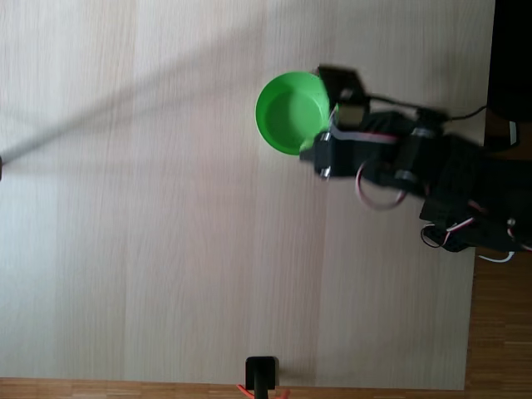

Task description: Grasp a green pompom and put it in the green bowl.

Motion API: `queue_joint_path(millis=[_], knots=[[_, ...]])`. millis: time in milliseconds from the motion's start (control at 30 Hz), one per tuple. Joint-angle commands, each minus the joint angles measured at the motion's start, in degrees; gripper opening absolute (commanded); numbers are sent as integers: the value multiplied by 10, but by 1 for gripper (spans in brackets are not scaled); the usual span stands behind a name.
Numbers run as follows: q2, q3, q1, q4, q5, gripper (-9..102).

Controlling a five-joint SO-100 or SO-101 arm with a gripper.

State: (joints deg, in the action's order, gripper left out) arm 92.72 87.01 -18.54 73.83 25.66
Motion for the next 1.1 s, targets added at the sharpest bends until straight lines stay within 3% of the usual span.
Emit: queue_joint_path(millis=[0,333,633,833,1067], knots=[[4,-31,-47,1,25,5],[-72,-33,-104,-53,37,6],[-75,-27,-101,-71,34,21],[-71,-27,-90,-67,40,19],[44,-11,19,-43,32,11]])
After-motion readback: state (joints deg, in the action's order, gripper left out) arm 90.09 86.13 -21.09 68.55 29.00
